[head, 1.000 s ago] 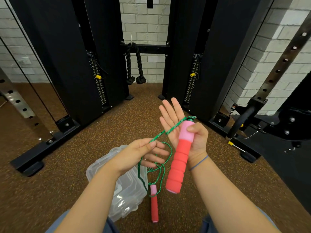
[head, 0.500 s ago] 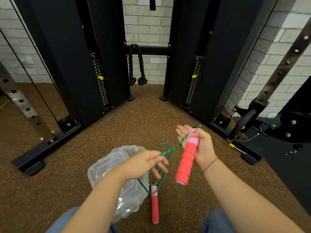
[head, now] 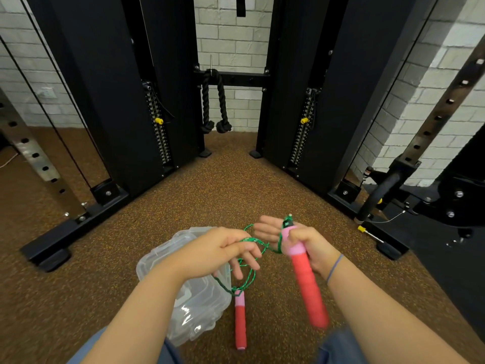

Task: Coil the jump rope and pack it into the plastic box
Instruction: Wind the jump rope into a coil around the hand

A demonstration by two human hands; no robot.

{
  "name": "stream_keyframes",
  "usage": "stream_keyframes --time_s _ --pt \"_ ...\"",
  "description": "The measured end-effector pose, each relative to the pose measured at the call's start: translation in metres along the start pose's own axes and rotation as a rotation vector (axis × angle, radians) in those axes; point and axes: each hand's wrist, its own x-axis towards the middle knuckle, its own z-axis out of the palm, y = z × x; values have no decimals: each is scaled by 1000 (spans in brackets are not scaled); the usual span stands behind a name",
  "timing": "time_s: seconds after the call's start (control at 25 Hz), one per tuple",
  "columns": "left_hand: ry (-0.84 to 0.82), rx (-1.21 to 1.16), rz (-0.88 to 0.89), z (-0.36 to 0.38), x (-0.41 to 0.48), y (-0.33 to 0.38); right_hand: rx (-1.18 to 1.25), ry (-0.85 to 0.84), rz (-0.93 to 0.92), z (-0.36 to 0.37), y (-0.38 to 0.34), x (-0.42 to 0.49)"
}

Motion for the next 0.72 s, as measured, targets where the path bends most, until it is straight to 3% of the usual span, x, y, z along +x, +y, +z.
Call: stream_keyframes --time_s 0.12,0.32,0.44,0.6,0.72 --pt "184 78 121 -2 2 -1 -347 -208 121 17 4 -6" --pt "401 378 162 -5 10 -19 -670 -334 246 28 7 -7" --pt "501 375 167 -3 14 -18 -604 -403 168 30 -1 -16" --pt "576 186 173 1 22 -22 -303 -506 67 42 -15 -19" --pt "445 -135 220 3 26 -18 -21 -585 -67 60 -24 -22"
